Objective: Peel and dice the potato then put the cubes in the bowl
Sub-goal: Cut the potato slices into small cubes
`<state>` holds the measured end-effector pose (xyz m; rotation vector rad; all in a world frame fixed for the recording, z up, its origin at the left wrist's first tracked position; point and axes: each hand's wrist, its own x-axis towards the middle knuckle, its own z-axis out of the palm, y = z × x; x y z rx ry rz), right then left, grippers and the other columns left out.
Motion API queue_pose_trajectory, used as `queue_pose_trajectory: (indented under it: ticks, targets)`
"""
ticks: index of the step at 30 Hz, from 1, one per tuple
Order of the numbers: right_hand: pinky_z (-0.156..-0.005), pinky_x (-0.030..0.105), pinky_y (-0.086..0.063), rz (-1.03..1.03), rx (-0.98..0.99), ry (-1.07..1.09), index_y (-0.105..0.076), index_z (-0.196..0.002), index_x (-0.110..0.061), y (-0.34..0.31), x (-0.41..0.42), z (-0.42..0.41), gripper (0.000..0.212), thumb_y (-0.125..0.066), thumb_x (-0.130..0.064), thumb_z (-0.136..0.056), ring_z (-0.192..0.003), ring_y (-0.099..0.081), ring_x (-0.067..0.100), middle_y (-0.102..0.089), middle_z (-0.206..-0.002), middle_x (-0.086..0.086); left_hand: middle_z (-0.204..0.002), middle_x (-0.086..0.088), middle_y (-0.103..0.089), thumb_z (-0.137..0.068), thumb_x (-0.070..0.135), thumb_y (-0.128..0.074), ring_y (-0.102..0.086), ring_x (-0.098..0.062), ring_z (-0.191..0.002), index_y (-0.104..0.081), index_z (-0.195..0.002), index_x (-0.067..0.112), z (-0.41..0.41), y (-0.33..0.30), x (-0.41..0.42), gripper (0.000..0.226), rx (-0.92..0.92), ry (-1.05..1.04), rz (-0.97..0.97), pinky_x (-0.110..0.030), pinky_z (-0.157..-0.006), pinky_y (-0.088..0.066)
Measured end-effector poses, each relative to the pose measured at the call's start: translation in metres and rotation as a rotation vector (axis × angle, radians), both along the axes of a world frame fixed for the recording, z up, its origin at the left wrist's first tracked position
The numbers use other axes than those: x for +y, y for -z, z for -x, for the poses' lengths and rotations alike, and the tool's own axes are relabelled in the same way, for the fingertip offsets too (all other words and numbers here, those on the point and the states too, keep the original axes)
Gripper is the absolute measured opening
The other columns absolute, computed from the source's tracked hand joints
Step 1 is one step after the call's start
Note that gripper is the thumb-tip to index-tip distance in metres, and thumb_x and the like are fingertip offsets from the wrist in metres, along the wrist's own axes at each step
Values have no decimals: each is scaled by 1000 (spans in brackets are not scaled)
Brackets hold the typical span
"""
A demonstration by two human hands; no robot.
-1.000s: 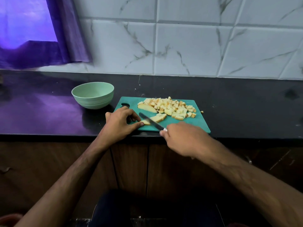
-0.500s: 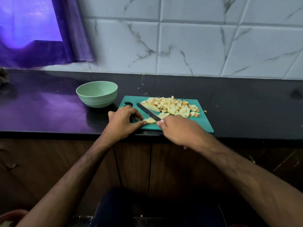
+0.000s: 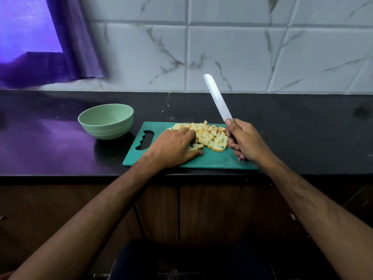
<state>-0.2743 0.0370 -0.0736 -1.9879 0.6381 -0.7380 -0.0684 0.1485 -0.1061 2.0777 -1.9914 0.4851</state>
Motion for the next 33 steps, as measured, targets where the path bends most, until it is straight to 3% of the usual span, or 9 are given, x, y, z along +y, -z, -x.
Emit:
queue_pose_trajectory:
  ticks: [5,9,13,16,19,21,23,28,33]
  targets:
    - [-37,26,-35,3,-33,-4,-48,-83,-11,19,-14,-1,40,-40,-40,-109,-41,-33,14,-41,-58,5,-101,6,-60,-92,73,-47,-51,-9,-77,-53,-102,23,-15,0,-10,52,-31,86,75,-30,-67,-40]
    - [-37,25,-35,-15,-33,-46,-47,-82,-11,22,-18,0,41,-39,-42,-109,-40,-33,12,-41,-54,-2,-107,6,-57,-86,76,-55,-51,-10,-88,-51,-107,24,-22,-1,-20,56,19,75,126,-29,-76,-38]
    - [-37,25,-36,-31,-40,-53,-48,-82,-11,23,-19,0,42,-40,-43,-108,-40,-34,12,-41,-54,-1,-109,9,-55,-84,82,-50,-52,-9,-96,-54,-113,26,-27,-3,-22,64,42,68,146,-32,-81,-39]
    - [-38,25,-36,-40,-13,-60,-49,-81,-12,22,-20,-1,41,-41,-42,-108,-40,-34,10,-42,-53,-4,-106,12,-56,-98,65,-38,-53,-10,-100,-59,-108,30,-42,-9,-12,43,205,55,193,-37,-83,-38]
    - [-37,25,-34,-51,84,-136,-50,-82,-12,15,-20,0,39,-44,-41,-107,-40,-34,8,-41,-52,-8,-104,16,-60,-97,41,-51,-60,-13,-103,-62,-106,33,-69,-14,2,15,159,20,155,-38,-80,-36]
    - [-39,24,-37,64,231,-202,-52,-82,-11,6,-23,5,41,-45,-45,-105,-42,-39,5,-44,-53,-10,-100,20,-60,-94,32,-63,-62,-8,-101,-64,-105,35,-78,-15,9,11,115,25,83,-36,-77,-34]
    - [-47,28,-41,314,410,-279,-55,-82,-14,-5,-23,11,45,-44,-53,-101,-49,-46,3,-51,-61,-8,-100,22,-60,-93,34,-67,-61,-5,-101,-66,-109,34,-79,-16,13,15,99,20,33,-35,-77,-33]
    - [-64,27,-40,858,809,-341,-49,-83,-31,-20,-9,20,42,-32,-65,-100,-69,-51,3,-53,-73,-11,-96,18,-58,-90,32,-72,-62,-6,-97,-69,-103,33,-73,-16,11,13,65,-26,81,-34,-77,-26]
    - [-67,30,-44,1010,892,-283,-51,-96,-31,-16,-4,10,39,-28,-61,-104,-66,-45,2,-49,-74,-13,-96,15,-59,-89,29,-74,-64,-10,-88,-67,-96,31,-75,-20,23,11,68,-83,195,-36,-77,-33]
